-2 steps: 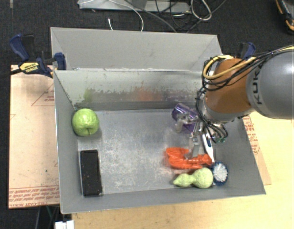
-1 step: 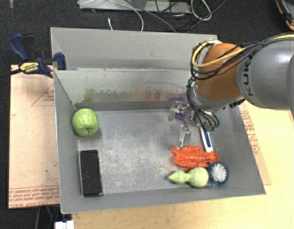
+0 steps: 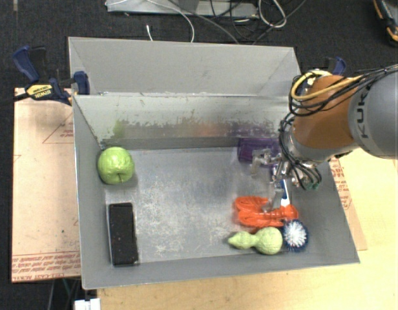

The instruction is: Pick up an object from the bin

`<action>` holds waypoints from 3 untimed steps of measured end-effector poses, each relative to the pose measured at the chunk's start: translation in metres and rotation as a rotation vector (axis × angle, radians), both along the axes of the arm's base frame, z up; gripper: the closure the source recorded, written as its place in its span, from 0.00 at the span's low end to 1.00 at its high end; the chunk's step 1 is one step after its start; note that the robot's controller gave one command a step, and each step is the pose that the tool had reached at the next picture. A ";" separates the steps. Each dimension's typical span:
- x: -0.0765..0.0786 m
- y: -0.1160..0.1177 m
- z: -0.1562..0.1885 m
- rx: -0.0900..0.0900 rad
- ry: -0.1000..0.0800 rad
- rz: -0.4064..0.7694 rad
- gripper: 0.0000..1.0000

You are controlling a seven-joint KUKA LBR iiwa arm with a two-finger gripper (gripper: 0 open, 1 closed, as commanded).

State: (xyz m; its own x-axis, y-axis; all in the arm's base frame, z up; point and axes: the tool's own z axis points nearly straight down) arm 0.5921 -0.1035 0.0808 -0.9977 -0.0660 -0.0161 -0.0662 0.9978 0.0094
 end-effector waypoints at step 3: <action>-0.034 -0.012 -0.009 0.003 -0.012 -0.053 0.00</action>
Offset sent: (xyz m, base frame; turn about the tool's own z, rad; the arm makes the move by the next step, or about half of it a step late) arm -0.0206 -0.0149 -0.0108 0.0345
